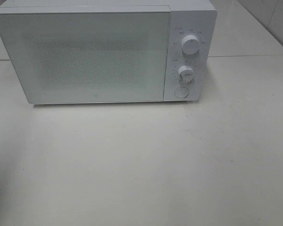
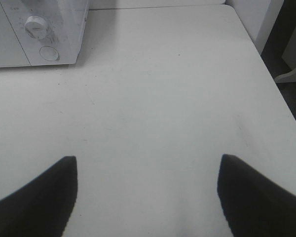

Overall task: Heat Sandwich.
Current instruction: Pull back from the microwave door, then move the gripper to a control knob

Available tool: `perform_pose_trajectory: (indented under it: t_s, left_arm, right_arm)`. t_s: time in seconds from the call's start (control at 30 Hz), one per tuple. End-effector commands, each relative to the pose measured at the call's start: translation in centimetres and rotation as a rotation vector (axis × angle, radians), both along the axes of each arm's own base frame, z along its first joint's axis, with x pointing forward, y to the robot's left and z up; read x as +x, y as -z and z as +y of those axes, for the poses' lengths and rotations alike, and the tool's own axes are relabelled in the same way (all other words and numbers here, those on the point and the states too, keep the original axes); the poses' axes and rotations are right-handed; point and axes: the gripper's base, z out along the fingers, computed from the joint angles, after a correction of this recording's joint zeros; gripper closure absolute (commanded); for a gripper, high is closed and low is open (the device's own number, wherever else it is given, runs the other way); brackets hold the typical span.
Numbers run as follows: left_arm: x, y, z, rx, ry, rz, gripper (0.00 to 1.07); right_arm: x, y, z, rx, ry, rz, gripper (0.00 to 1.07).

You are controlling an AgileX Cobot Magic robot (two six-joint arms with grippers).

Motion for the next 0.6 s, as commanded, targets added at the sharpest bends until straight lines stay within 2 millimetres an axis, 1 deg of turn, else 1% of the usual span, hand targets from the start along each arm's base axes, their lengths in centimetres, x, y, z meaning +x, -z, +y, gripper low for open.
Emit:
perform_pose_trajectory:
  t_s: [0.03, 0.07, 0.13, 0.17, 0.2, 0.27, 0.3, 0.37, 0.4, 0.5, 0.57, 0.6]
  left_arm:
    - [-2.4, -1.3, 0.1, 0.033, -0.010, -0.105, 0.07]
    - [-2.4, -1.3, 0.1, 0.033, -0.010, -0.105, 0.07]
    - [-3.6, -1.8, 0.2, 0.050, -0.013, -0.151, 0.07]
    - [-4.6, -2.0, 0.2, 0.058, -0.014, -0.176, 0.07]
    - [-5.1, -2.0, 0.2, 0.057, -0.014, -0.188, 0.07]
    - [-5.4, -1.8, 0.1, 0.050, -0.014, -0.197, 0.07]
    - [-5.8, -1.4, 0.0, 0.044, -0.014, -0.199, 0.07]
    - [-6.5, 0.1, -0.1, 0.031, -0.011, -0.184, 0.07]
    - [-6.5, 0.1, -0.1, 0.031, -0.011, -0.184, 0.07]
    - [-7.6, 2.1, -0.2, 0.026, -0.010, -0.174, 0.07]
    - [-7.8, 2.2, -0.2, 0.021, -0.011, -0.196, 0.07]
    - [-8.5, 2.0, -0.4, 0.014, -0.004, -0.248, 0.07]
  right_arm:
    - [-0.3, 0.0, 0.0, -0.008, 0.005, -0.034, 0.32]
    - [-0.3, 0.0, 0.0, -0.008, 0.005, -0.034, 0.32]
    - [-0.3, 0.0, 0.0, -0.008, 0.005, -0.034, 0.32]
    - [-0.3, 0.0, 0.0, -0.008, 0.005, -0.034, 0.32]
    - [-0.3, 0.0, 0.0, -0.008, 0.005, -0.034, 0.32]
    - [-0.3, 0.0, 0.0, -0.008, 0.005, -0.034, 0.32]
    - [-0.3, 0.0, 0.0, -0.008, 0.005, -0.034, 0.32]
    - [-0.3, 0.0, 0.0, -0.008, 0.005, -0.034, 0.32]
    - [-0.3, 0.0, 0.0, -0.008, 0.005, -0.034, 0.32]
    - [-0.3, 0.0, 0.0, -0.008, 0.005, -0.034, 0.32]
    - [-0.3, 0.0, 0.0, -0.009, 0.004, -0.034, 0.32]
    - [-0.3, 0.0, 0.0, -0.009, 0.004, -0.034, 0.32]
